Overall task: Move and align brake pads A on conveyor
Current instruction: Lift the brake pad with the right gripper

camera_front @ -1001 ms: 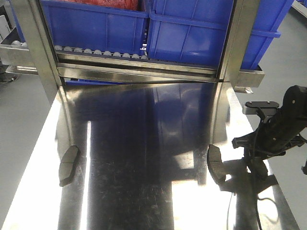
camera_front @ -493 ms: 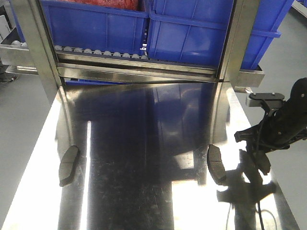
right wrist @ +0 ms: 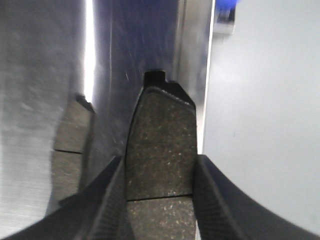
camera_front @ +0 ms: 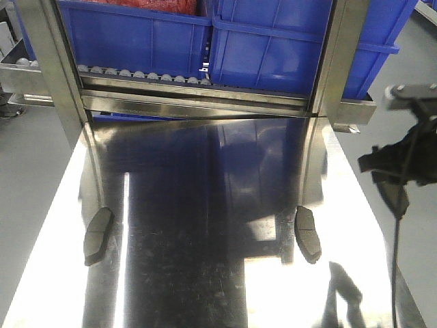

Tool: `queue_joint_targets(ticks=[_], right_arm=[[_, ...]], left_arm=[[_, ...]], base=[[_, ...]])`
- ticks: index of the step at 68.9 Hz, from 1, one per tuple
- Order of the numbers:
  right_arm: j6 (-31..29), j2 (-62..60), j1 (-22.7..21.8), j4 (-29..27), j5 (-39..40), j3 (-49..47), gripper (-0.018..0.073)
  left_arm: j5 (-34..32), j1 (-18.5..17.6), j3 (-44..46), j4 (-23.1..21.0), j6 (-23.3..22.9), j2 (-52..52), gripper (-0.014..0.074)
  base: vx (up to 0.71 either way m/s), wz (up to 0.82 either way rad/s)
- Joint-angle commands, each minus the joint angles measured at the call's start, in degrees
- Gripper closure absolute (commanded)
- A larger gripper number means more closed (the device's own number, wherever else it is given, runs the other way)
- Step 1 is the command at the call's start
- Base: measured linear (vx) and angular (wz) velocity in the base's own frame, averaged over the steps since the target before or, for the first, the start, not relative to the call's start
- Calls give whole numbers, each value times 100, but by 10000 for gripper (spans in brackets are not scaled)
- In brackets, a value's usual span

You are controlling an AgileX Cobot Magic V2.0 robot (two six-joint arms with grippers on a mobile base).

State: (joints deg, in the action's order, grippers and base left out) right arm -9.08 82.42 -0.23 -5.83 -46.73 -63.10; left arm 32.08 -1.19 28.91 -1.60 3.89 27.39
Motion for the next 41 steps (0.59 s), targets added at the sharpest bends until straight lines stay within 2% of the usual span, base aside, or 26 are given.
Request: queue_joint_targets(ticks=[1,10,24,41], right_arm=[[-64,-702,-29,-15,210,-147,545],[-166,-1357,-29,-15,428,101,545],[-207,-2567,-29,-15,1167,1321,545],[-210,-4186,-29,-9,1392,2426,545]], left_arm=[[-525,-11,174,-18,-40,26,451],[-525,-11,174,-18,-40,26,451],[-525,-11,174,-18,-40,26,451],[-525,-11,174,-18,-40,26,451]], base=[[0,0],[0,0],[0,0],[0,0]])
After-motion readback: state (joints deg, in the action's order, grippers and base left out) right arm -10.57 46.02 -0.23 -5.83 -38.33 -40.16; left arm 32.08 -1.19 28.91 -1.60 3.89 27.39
